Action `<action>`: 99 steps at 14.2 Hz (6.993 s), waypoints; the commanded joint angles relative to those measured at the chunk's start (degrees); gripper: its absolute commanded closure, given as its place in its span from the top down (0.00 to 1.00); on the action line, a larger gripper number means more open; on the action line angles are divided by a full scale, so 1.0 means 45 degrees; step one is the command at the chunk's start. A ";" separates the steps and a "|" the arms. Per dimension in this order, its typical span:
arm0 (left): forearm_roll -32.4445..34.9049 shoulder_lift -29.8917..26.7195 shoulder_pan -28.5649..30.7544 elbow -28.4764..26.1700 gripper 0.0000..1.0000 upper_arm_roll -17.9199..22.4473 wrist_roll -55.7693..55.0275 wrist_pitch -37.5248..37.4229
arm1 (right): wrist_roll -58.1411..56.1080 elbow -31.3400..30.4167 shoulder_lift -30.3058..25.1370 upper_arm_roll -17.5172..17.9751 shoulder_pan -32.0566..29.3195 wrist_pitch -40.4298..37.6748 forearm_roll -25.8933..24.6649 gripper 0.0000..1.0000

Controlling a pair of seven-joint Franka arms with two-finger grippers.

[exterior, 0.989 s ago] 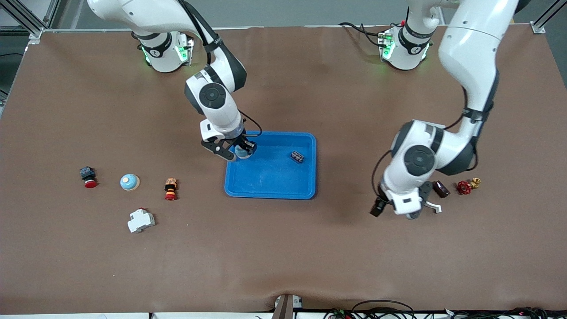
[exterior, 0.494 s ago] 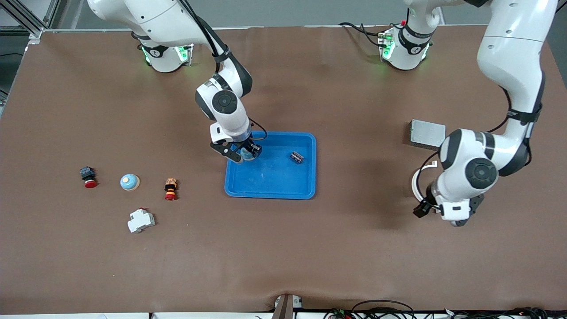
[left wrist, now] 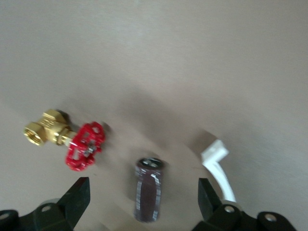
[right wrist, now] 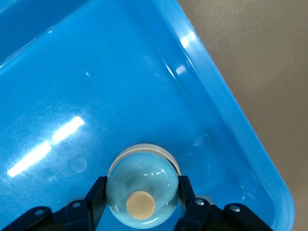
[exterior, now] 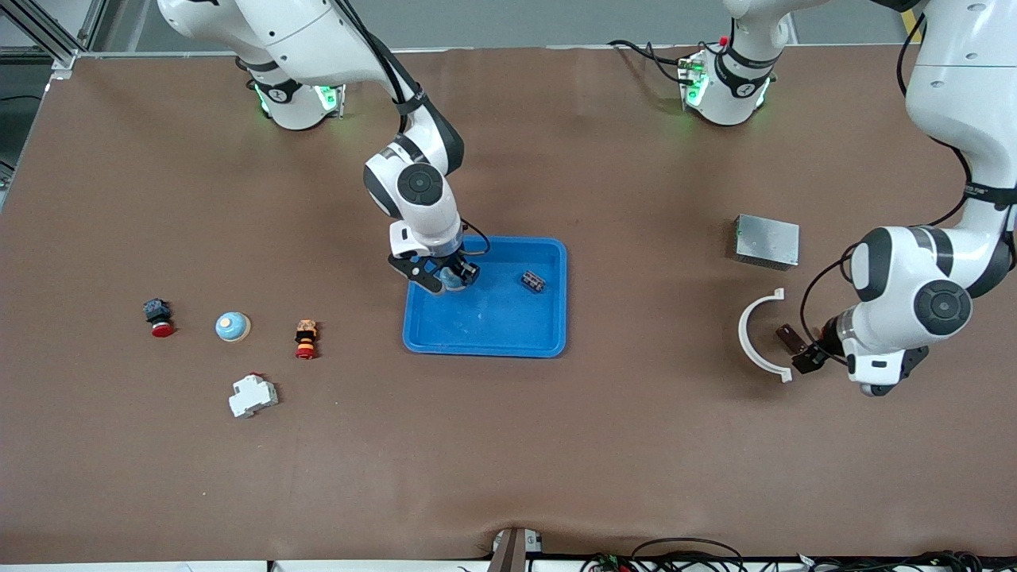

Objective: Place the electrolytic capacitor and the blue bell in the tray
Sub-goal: 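Grasp another capacitor with the left gripper while the right gripper releases the bell, then lift the capacitor with the left gripper while the right gripper reaches another bell, then bring the left gripper over the tray while the right gripper grasps the bell, then open the left gripper over the tray while the right gripper lifts the bell, then retract the left arm while the right gripper carries the bell to the tray, then lower the bell into the tray and open the right gripper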

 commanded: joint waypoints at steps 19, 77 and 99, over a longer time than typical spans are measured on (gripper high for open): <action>0.0142 -0.0704 0.0154 -0.1378 0.00 -0.0329 -0.0650 0.0823 | -1.6926 0.4104 -0.1660 -0.0307 -0.7537 -0.6910 -0.0309 1.00; -0.0073 -0.3437 -0.2449 0.4386 1.00 -0.1833 0.1060 -0.5761 | -0.2874 0.3082 -0.0218 -0.0228 -0.1021 -0.3292 -0.0074 0.00; -0.2436 -0.7952 -0.5140 0.2314 1.00 0.3674 0.7785 -0.8478 | -0.2560 0.3243 0.1660 -0.0502 -0.1020 -0.1242 -0.1402 0.00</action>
